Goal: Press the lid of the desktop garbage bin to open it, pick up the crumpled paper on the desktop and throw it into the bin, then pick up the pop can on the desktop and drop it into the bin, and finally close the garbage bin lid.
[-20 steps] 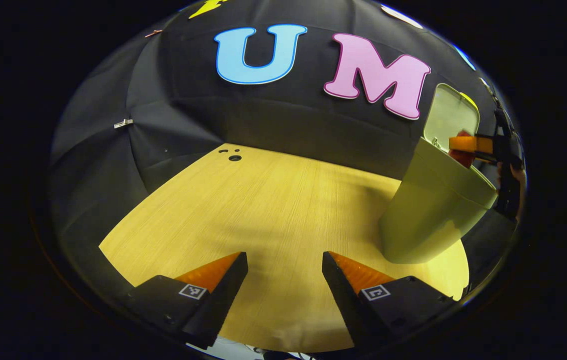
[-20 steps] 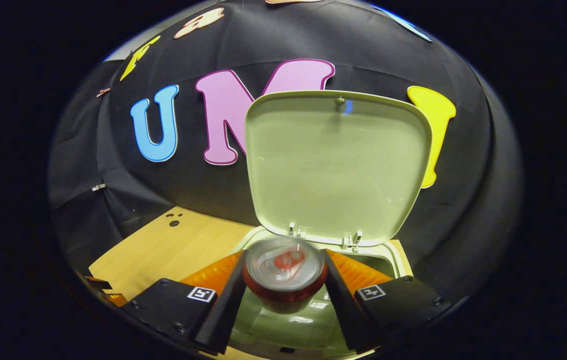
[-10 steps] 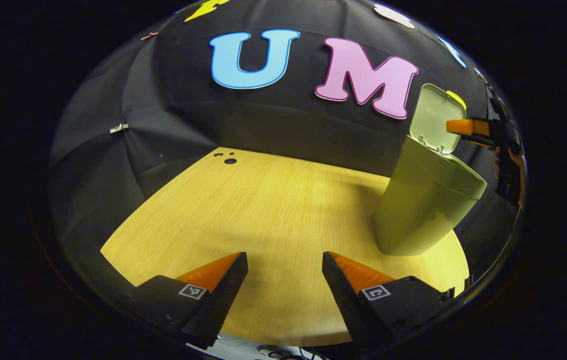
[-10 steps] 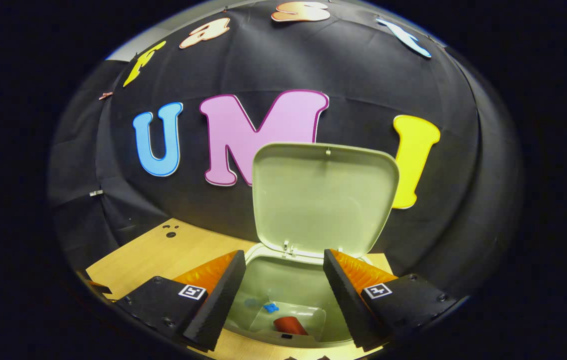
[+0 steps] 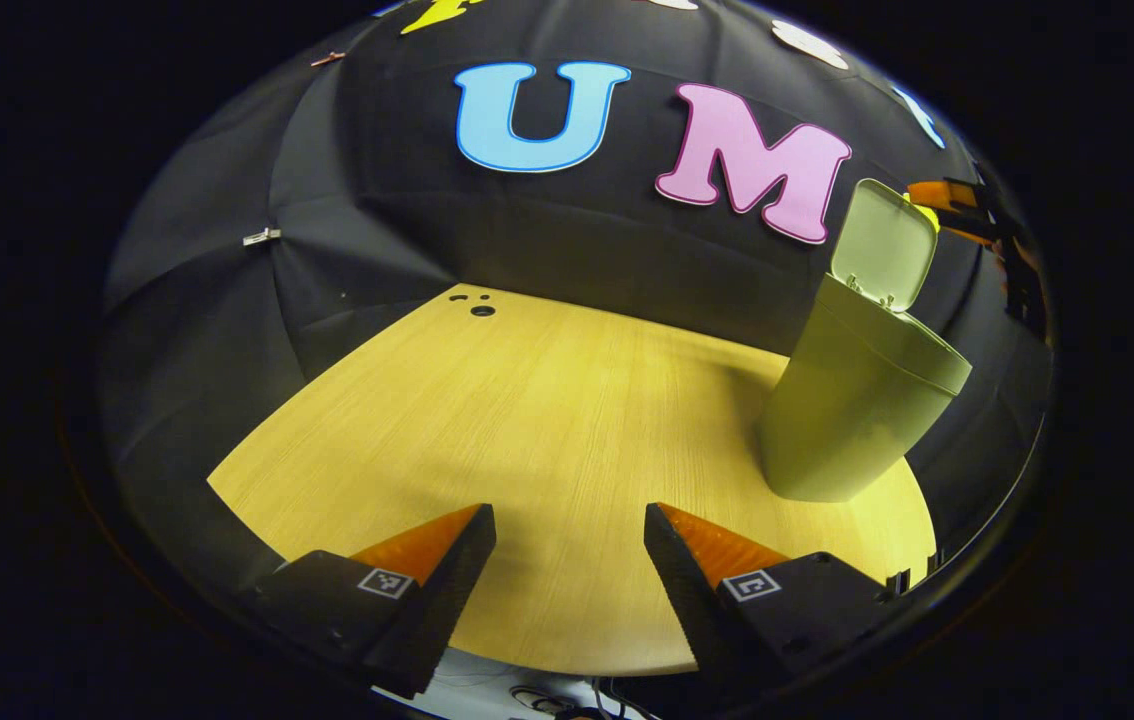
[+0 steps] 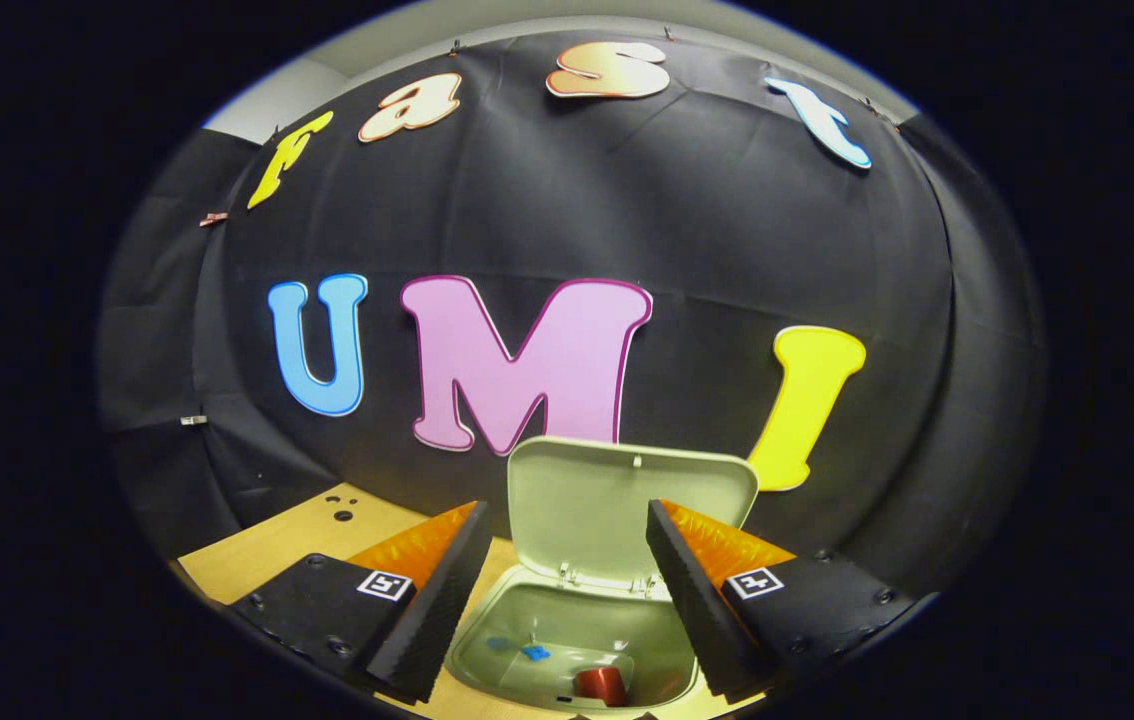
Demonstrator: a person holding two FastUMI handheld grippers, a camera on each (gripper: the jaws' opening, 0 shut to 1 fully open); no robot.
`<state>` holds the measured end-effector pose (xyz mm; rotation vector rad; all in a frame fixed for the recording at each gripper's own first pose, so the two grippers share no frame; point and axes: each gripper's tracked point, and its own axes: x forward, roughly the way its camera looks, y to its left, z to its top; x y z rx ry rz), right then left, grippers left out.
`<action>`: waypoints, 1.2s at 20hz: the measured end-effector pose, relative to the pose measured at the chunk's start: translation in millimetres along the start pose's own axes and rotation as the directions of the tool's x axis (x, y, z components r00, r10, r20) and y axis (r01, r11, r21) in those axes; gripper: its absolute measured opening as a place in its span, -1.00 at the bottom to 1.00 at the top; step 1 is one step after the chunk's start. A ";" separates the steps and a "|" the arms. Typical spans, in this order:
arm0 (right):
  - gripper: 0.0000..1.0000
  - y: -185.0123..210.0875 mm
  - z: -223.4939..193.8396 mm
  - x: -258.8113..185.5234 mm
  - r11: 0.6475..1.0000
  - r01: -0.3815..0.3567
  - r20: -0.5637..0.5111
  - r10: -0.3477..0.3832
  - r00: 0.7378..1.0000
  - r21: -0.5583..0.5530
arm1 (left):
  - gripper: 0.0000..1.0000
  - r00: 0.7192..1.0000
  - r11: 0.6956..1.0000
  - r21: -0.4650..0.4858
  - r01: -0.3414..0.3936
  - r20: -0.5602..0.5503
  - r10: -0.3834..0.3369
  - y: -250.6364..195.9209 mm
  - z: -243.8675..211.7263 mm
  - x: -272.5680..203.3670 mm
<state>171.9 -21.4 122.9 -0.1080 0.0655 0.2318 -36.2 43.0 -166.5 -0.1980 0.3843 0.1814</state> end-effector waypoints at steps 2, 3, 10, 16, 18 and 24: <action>0.95 -3.4 13.2 10.1 1.000 0.007 0.009 -0.007 1.000 -0.009 | 0.92 1.000 1.000 -0.005 -0.021 -0.007 0.021 8.3 -3.6 -1.0; 0.95 -8.2 19.6 15.3 1.000 0.019 0.017 -0.018 1.000 -0.016 | 0.92 0.999 0.999 -0.004 -0.035 -0.012 0.035 13.5 -6.2 -1.5; 0.95 -27.2 47.6 57.3 0.998 0.058 0.027 -0.057 0.998 -0.033 | 0.92 0.995 0.995 -0.035 -0.096 -0.018 0.095 37.1 -12.4 -5.0; 0.95 -46.2 25.6 96.2 0.994 0.092 -0.055 -0.095 0.994 -0.050 | 0.92 0.990 0.987 -0.070 -0.141 -0.022 0.140 54.1 -16.4 -9.6; 0.95 -44.6 20.5 98.9 0.996 0.085 -0.084 -0.085 0.993 -0.014 | 0.92 0.988 0.986 -0.075 -0.152 -0.029 0.150 59.0 -18.7 -10.2; 0.96 -40.1 13.2 81.8 0.996 0.093 -0.108 -0.092 0.990 -0.002 | 0.92 0.989 0.986 -0.082 -0.146 -0.030 0.144 66.1 -18.9 -10.4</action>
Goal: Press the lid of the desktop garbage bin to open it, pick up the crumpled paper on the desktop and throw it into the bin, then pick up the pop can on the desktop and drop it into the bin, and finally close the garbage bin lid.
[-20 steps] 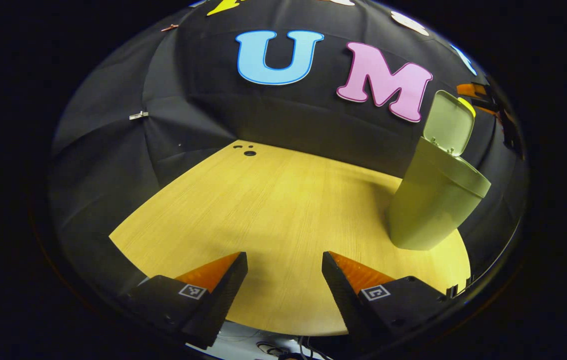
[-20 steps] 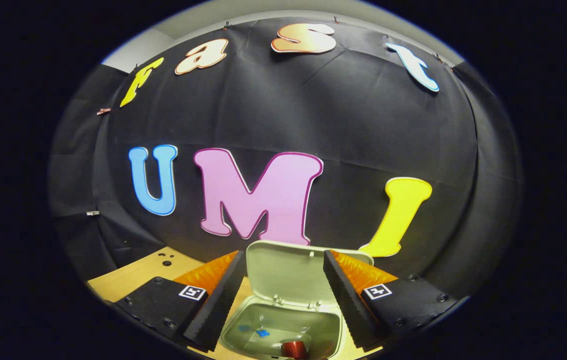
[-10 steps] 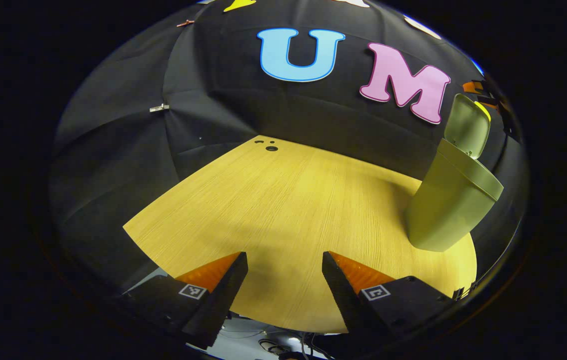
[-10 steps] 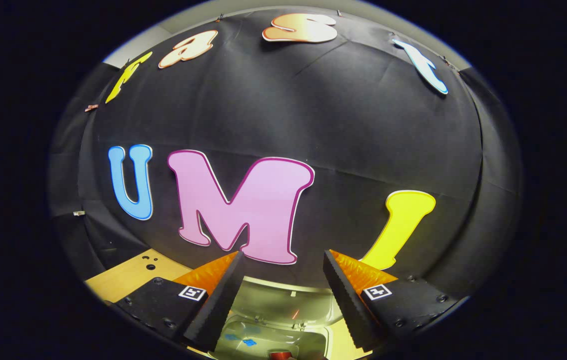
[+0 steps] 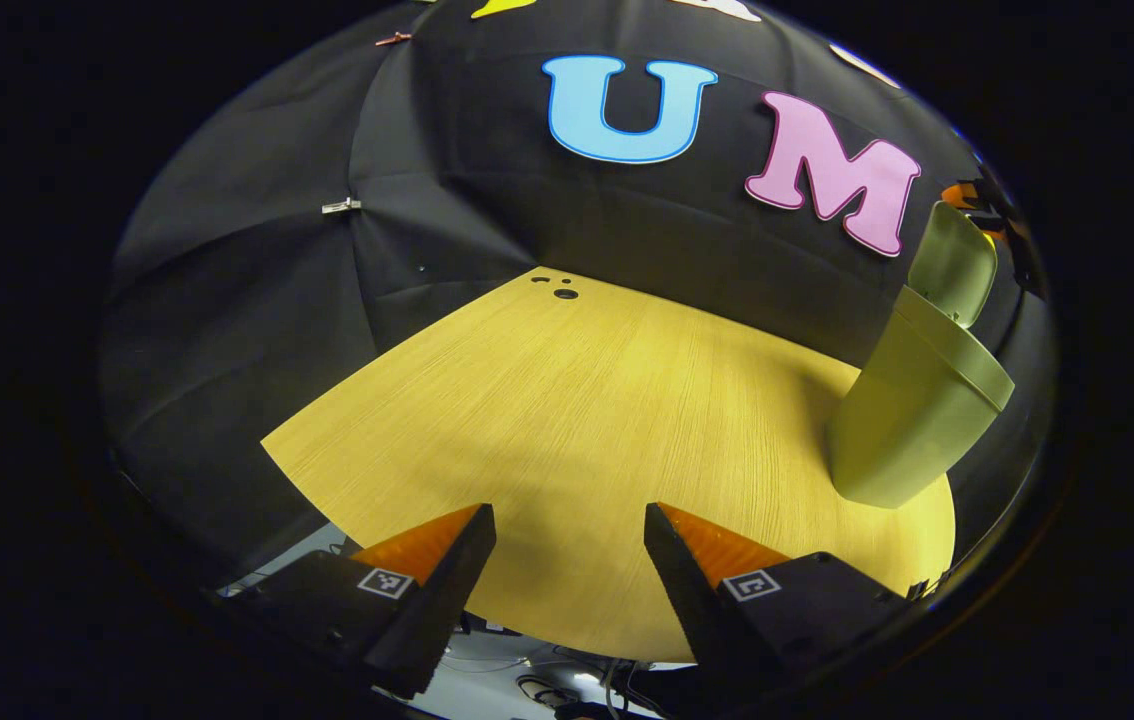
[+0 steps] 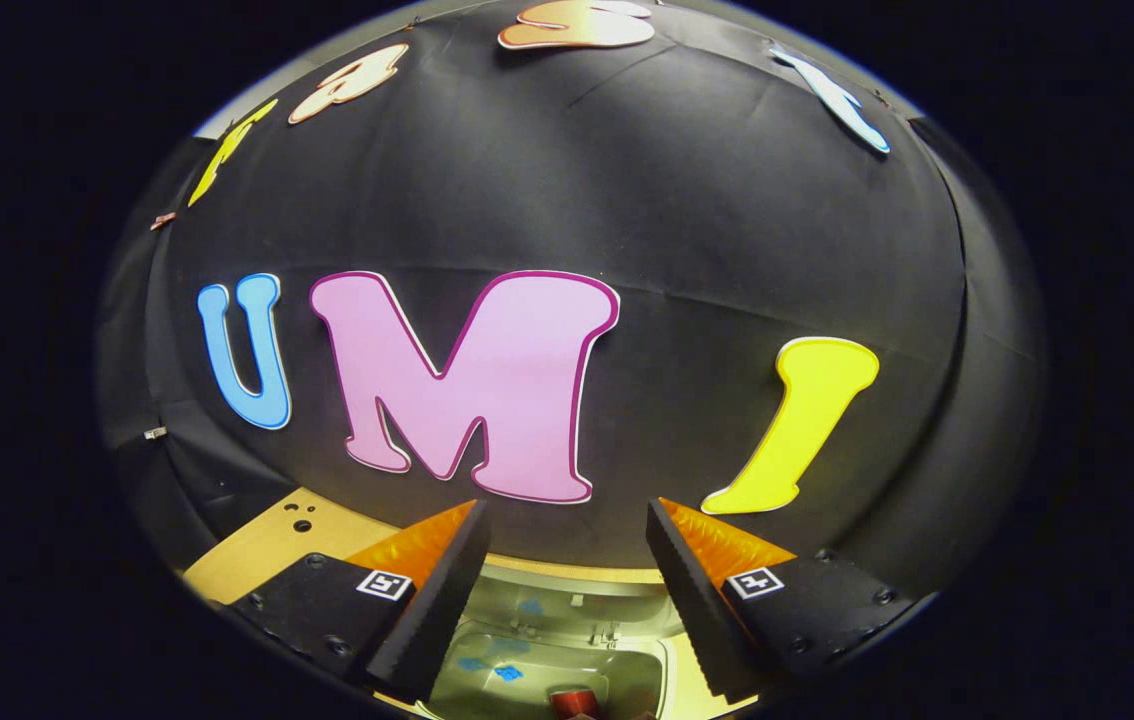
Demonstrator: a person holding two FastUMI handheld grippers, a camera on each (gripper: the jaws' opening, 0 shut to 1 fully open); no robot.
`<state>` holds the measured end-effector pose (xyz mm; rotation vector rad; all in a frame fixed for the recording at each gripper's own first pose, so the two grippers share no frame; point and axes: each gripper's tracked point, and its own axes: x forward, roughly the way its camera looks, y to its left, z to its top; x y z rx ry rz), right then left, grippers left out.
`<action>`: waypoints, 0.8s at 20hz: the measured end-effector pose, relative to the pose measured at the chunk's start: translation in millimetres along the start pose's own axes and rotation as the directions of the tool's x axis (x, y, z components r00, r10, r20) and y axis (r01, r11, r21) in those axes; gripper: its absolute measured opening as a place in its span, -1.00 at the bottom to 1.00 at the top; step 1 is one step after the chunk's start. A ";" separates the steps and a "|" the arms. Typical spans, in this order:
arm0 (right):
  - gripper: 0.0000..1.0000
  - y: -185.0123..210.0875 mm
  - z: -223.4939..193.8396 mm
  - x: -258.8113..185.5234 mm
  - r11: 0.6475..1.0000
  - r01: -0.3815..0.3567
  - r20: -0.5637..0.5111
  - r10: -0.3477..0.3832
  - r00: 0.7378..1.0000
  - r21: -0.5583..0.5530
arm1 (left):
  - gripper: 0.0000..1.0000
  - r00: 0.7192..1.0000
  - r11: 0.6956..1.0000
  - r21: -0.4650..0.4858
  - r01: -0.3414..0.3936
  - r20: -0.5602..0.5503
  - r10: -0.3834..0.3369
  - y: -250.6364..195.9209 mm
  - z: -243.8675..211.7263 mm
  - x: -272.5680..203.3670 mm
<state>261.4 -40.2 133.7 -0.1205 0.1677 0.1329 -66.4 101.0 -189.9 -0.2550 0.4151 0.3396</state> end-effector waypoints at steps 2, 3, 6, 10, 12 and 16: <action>0.96 3.4 -7.0 -11.6 1.000 -0.001 -0.007 0.001 1.000 -0.001 | 0.92 1.000 1.000 0.005 0.014 -0.004 -0.014 -2.2 -0.6 1.5; 0.96 5.2 -11.7 -17.7 1.000 -0.003 -0.011 0.003 1.000 -0.002 | 0.92 1.000 1.000 0.010 0.022 -0.005 -0.022 -3.8 -0.9 2.4; 0.96 10.4 -33.6 -34.1 1.000 -0.003 -0.037 0.002 0.999 -0.018 | 0.92 0.999 0.998 0.032 0.052 -0.007 -0.052 -9.6 1.0 4.0; 0.95 11.8 -68.2 -49.5 1.000 0.005 -0.090 -0.007 0.996 -0.023 | 0.92 0.996 0.994 0.061 0.088 -0.009 -0.088 -16.5 3.3 4.6; 0.96 14.4 -84.7 -55.5 1.000 0.009 -0.120 -0.009 0.993 0.000 | 0.92 0.995 0.992 0.075 0.097 -0.013 -0.097 -17.2 3.1 4.6; 0.96 19.1 -119.2 -64.1 0.999 0.015 -0.174 -0.006 0.985 0.052 | 0.92 0.994 0.989 0.099 0.111 -0.030 -0.108 -16.4 -0.7 3.4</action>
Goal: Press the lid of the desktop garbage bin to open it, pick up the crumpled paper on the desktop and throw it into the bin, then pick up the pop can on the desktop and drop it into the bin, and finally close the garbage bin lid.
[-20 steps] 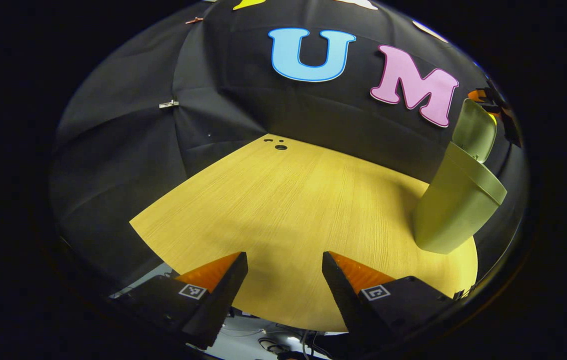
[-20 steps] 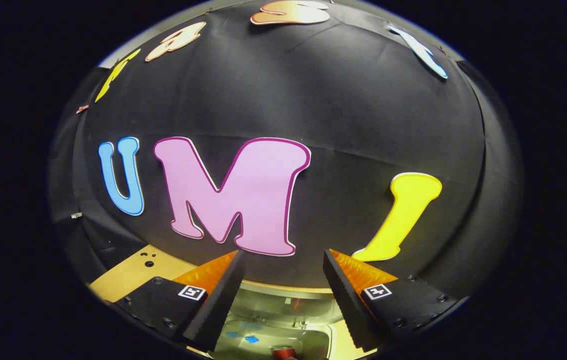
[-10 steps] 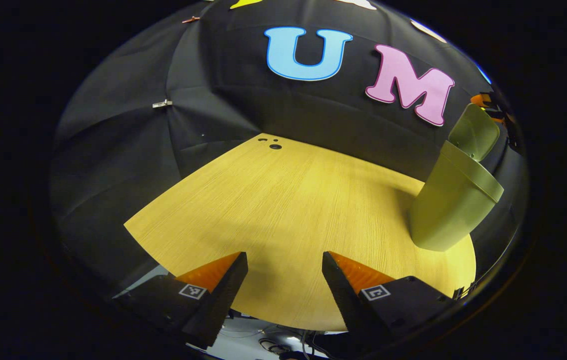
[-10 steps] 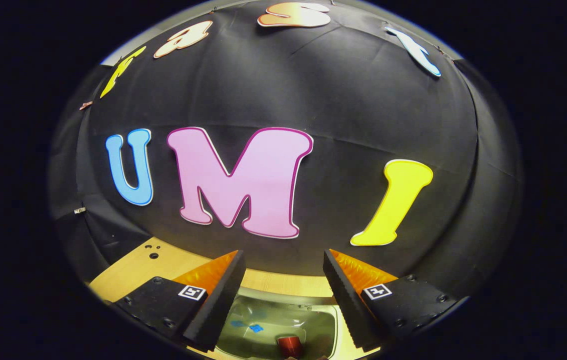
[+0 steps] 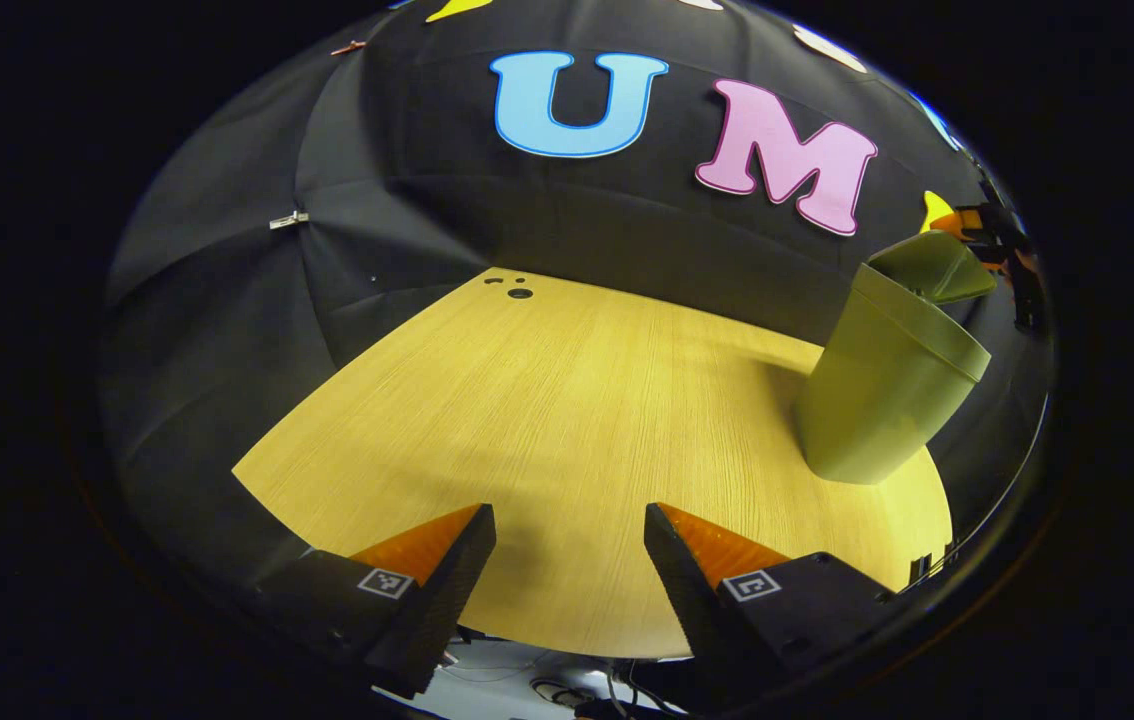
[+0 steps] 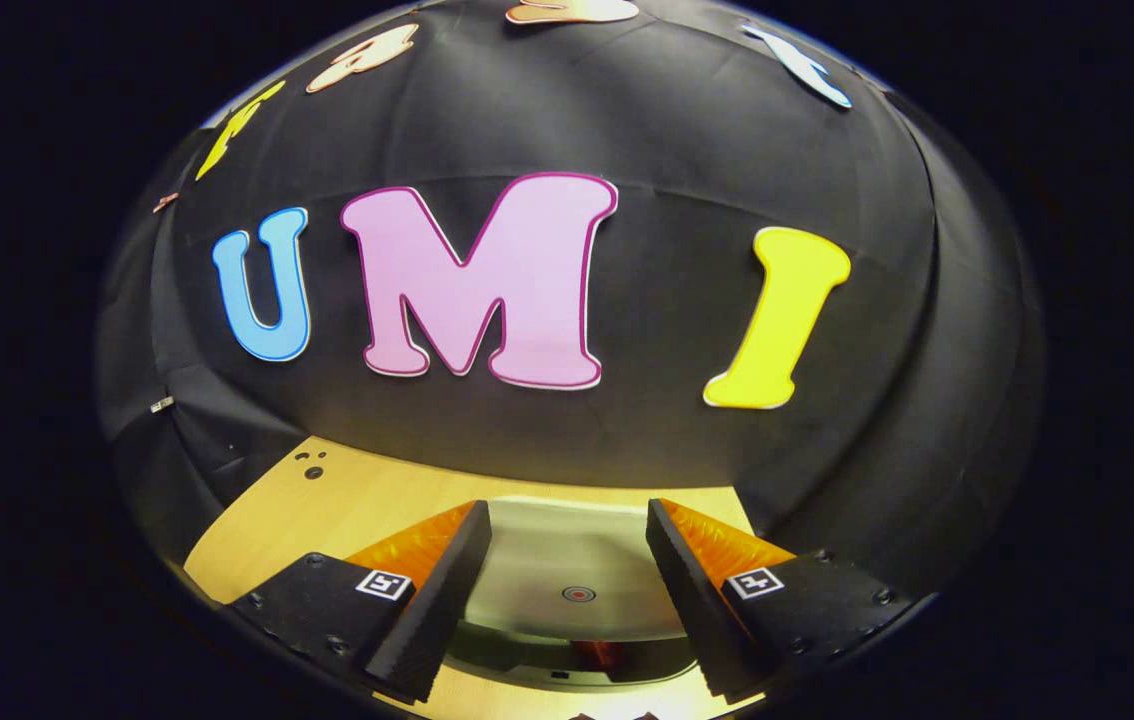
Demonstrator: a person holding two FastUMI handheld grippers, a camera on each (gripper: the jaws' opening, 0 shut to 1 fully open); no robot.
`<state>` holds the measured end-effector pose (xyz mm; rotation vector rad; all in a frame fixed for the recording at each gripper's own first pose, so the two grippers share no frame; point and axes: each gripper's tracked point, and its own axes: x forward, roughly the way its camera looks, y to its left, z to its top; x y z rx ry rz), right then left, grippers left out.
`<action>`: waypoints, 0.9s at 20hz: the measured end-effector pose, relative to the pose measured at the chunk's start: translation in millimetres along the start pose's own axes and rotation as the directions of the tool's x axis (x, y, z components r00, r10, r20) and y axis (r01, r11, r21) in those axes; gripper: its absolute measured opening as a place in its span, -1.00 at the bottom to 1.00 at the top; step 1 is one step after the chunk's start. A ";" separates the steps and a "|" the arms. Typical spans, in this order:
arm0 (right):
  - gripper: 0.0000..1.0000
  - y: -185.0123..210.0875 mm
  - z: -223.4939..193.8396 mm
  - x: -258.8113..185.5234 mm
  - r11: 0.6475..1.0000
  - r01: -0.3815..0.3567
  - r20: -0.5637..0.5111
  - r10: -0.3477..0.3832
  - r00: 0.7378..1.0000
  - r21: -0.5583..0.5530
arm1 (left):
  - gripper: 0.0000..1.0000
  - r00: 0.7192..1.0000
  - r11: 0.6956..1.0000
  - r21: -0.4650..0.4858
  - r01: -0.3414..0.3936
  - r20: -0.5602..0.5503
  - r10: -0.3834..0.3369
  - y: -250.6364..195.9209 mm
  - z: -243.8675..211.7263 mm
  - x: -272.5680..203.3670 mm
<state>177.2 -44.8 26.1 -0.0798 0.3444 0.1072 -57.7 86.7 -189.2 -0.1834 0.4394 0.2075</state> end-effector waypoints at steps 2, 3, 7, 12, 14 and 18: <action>0.96 -0.2 -14.2 -2.7 1.000 0.003 -0.020 -0.003 1.000 0.008 | 0.92 1.000 1.000 0.012 0.003 -0.006 -0.003 0.8 -1.6 -1.0; 0.96 0.5 -21.7 -3.1 1.000 0.004 -0.030 -0.004 1.000 0.010 | 0.92 1.000 1.000 0.017 0.004 -0.007 -0.004 1.1 -2.2 -1.8; 0.96 1.2 -49.2 -6.5 0.999 0.005 -0.072 -0.003 0.997 0.032 | 0.92 1.000 1.000 0.028 0.007 -0.010 -0.007 -0.5 -1.6 -3.1; 0.96 0.1 -71.6 -15.0 0.998 0.002 -0.110 0.005 0.994 0.067 | 0.92 1.000 0.999 0.041 0.017 -0.019 -0.016 -6.6 -6.3 -3.9; 0.97 -0.9 -79.2 -21.6 0.998 0.002 -0.118 0.005 0.993 0.062 | 0.92 1.000 0.999 0.044 0.011 -0.012 -0.010 -6.2 -6.7 -5.6; 0.97 -0.3 -82.4 -30.1 0.998 0.011 -0.101 -0.004 0.995 0.069 | 0.92 1.000 0.999 0.041 0.015 -0.014 -0.014 -9.6 -9.2 -5.4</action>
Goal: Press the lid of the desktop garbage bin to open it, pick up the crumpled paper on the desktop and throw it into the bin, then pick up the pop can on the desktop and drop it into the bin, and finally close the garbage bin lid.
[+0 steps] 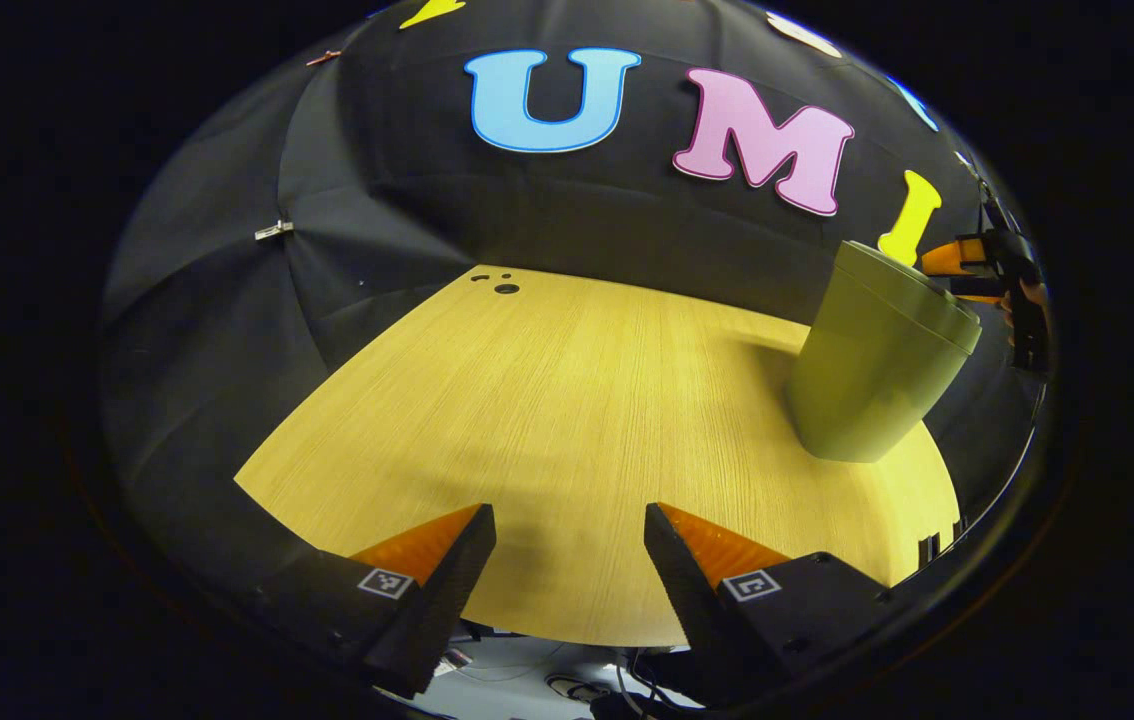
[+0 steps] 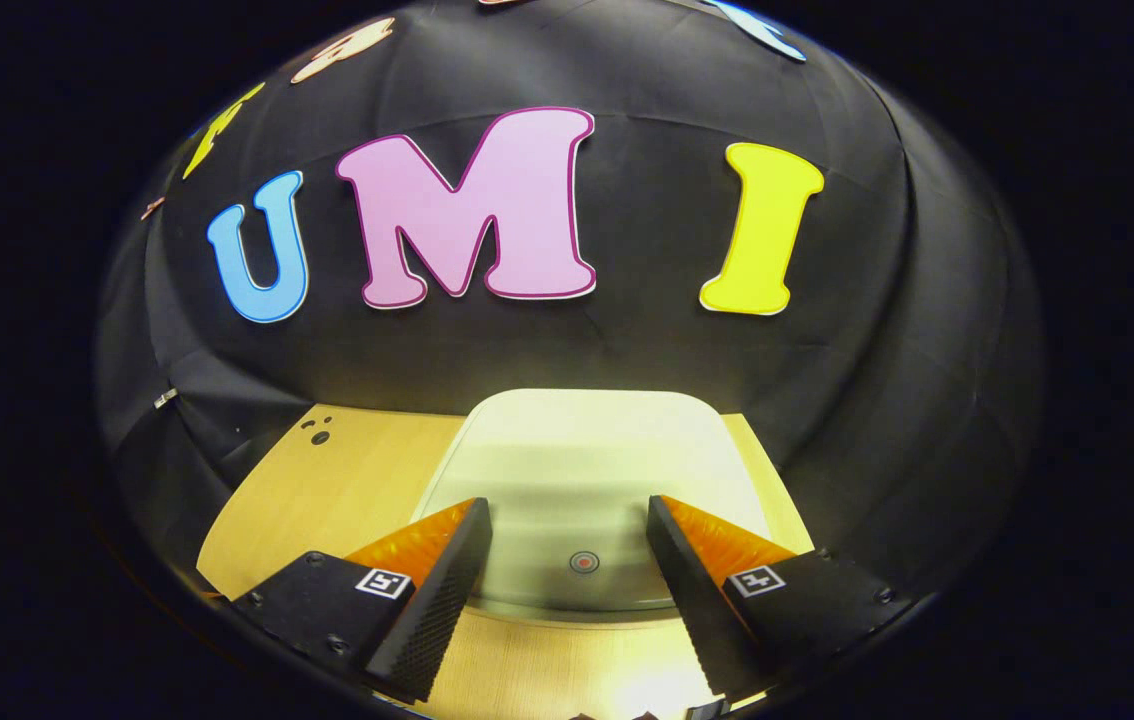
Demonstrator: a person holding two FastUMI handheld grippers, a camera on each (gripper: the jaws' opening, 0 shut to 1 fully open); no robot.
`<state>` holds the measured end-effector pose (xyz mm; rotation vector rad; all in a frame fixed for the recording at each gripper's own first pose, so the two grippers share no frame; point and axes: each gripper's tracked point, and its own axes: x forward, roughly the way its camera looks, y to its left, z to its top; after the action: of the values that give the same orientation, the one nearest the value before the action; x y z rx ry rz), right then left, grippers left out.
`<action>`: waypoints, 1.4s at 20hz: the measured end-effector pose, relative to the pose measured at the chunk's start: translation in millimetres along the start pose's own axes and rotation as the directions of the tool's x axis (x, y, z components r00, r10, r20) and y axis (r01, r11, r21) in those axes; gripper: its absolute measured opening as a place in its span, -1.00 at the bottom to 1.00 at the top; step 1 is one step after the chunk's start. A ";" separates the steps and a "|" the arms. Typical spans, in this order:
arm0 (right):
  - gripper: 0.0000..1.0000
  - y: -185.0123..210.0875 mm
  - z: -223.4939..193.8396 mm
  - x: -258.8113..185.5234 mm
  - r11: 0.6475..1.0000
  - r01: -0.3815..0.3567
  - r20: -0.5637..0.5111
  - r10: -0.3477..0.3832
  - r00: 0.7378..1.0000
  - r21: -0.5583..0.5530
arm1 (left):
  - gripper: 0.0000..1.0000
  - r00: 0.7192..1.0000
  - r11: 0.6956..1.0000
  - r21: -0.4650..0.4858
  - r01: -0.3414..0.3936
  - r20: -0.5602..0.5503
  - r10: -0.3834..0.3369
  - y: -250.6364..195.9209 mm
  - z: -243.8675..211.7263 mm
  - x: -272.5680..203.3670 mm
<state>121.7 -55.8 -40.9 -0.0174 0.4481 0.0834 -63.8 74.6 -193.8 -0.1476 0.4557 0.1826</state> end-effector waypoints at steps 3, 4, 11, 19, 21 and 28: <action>0.97 -0.5 -4.4 -6.6 1.000 0.018 -0.001 -0.018 1.000 0.003 | 0.92 1.000 1.000 -0.002 -0.002 0.000 0.002 0.3 -1.3 0.1; 0.97 -0.3 -5.4 -6.7 1.000 0.023 0.005 -0.023 1.000 0.003 | 0.92 1.000 1.000 -0.002 -0.002 0.000 0.002 -0.7 -1.3 0.4; 0.99 0.0 -11.8 -6.1 0.999 0.032 0.034 -0.033 0.999 0.022 | 0.92 1.000 1.000 -0.001 -0.007 -0.019 0.007 -2.5 -10.7 1.2; 0.97 -1.4 -7.1 -10.2 0.999 0.052 0.090 -0.052 0.995 0.008 | 0.92 1.000 1.000 0.007 -0.006 0.012 0.006 -12.7 4.2 1.7; 0.96 -1.0 -6.2 -12.4 0.998 0.059 0.119 -0.062 0.991 0.031 | 0.92 0.999 1.000 0.012 0.002 0.050 -0.002 -20.8 21.3 0.9; 0.99 19.8 8.0 -31.4 1.000 -0.021 0.247 0.021 0.969 0.000 | 0.92 0.984 1.000 -0.011 0.013 0.177 -0.011 -58.3 95.3 -3.4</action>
<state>95.3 -38.2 -20.1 0.0003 0.1988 0.1043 -14.4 34.7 -101.8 -0.1445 0.2772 0.1853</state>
